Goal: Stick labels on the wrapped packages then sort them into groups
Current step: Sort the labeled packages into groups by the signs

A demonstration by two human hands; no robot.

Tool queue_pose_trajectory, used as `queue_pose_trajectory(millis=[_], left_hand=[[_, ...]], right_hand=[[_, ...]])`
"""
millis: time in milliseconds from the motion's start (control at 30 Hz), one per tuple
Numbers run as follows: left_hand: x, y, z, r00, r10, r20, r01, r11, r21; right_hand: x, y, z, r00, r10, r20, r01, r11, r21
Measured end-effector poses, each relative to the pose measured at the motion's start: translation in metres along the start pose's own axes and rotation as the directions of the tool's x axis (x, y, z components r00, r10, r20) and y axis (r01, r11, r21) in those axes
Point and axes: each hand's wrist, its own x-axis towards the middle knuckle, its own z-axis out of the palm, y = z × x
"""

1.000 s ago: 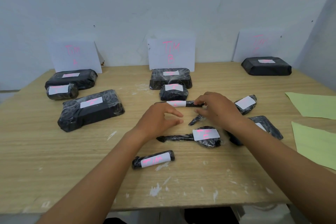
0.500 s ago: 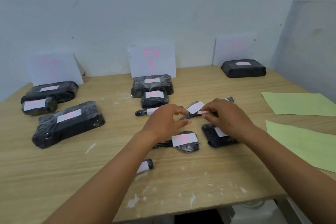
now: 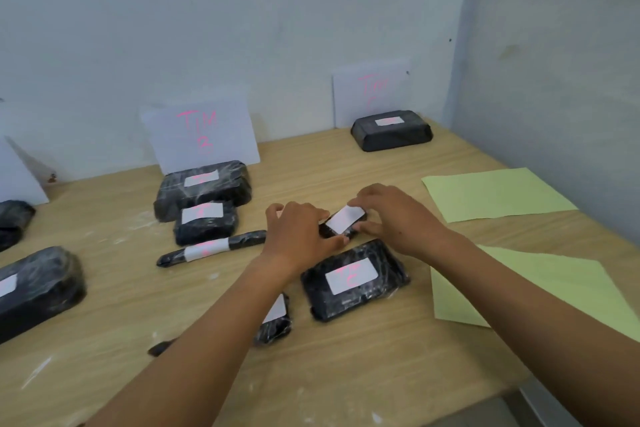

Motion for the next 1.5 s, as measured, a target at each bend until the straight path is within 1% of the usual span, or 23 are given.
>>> queue_pose_trajectory(millis=[67,133,233,300,367,467,533,600,733,867,1033,1100,1200,1300,1400,1500], left_hand=[[0.007,0.001,0.004,0.999,0.037,-0.004,-0.036,0.999,0.027],[0.014,0.001,0.005,0.998,0.056,0.005,-0.056,0.998,-0.006],[0.031,0.006,0.006,0.995,0.093,0.029,-0.089,0.991,-0.098],[0.044,0.013,0.008,0.994,0.090,0.066,-0.075,0.975,-0.212],[0.059,0.018,0.014,0.993,0.072,0.097,-0.035,0.939,-0.341],[0.087,0.026,0.027,0.997,0.013,0.074,0.028,0.850,-0.525],[0.105,0.032,0.037,0.999,-0.030,0.041,0.049,0.791,-0.610],[0.121,0.040,0.045,0.999,-0.035,0.010,0.033,0.751,-0.660],[0.152,0.059,0.062,0.998,-0.025,-0.065,-0.026,0.729,-0.684],[0.182,0.073,0.079,0.994,-0.097,-0.047,0.032,0.680,-0.733],[0.203,0.089,0.091,0.982,-0.176,-0.072,0.052,0.613,-0.788],[0.209,0.091,0.093,0.978,-0.190,-0.085,0.051,0.614,-0.787],[0.216,0.091,0.095,0.973,-0.205,-0.103,0.054,0.642,-0.765],[0.219,0.091,0.094,0.970,-0.217,-0.111,0.058,0.649,-0.758],[0.216,0.090,0.093,0.970,-0.226,-0.091,0.073,0.624,-0.778],[0.207,0.092,0.088,0.973,-0.222,-0.068,0.078,0.589,-0.804]], right_hand=[[0.005,0.007,0.004,1.000,-0.018,0.026,0.018,1.000,-0.004],[0.009,0.011,0.007,0.999,-0.025,0.029,0.025,1.000,-0.012],[0.017,0.023,0.008,1.000,-0.006,0.005,0.006,1.000,-0.031],[0.024,0.033,0.008,1.000,0.021,-0.020,-0.021,0.999,-0.041],[0.032,0.045,0.008,0.997,0.057,-0.048,-0.058,0.998,-0.018],[0.046,0.065,0.006,0.985,0.132,-0.110,-0.126,0.990,0.058],[0.054,0.080,0.005,0.973,0.169,-0.157,-0.158,0.984,0.079],[0.063,0.094,0.003,0.961,0.200,-0.190,-0.185,0.978,0.098],[0.077,0.131,-0.004,0.940,0.270,-0.208,-0.230,0.953,0.199],[0.089,0.167,-0.014,0.933,0.288,-0.214,-0.245,0.947,0.207],[0.103,0.193,-0.014,0.915,0.304,-0.264,-0.250,0.943,0.219],[0.108,0.199,-0.013,0.910,0.314,-0.270,-0.253,0.938,0.239],[0.113,0.202,-0.011,0.906,0.323,-0.276,-0.256,0.934,0.250],[0.115,0.203,-0.010,0.905,0.324,-0.276,-0.262,0.935,0.237],[0.111,0.199,-0.010,0.903,0.308,-0.300,-0.254,0.945,0.208],[0.097,0.193,-0.015,0.874,0.333,-0.353,-0.230,0.924,0.304]])
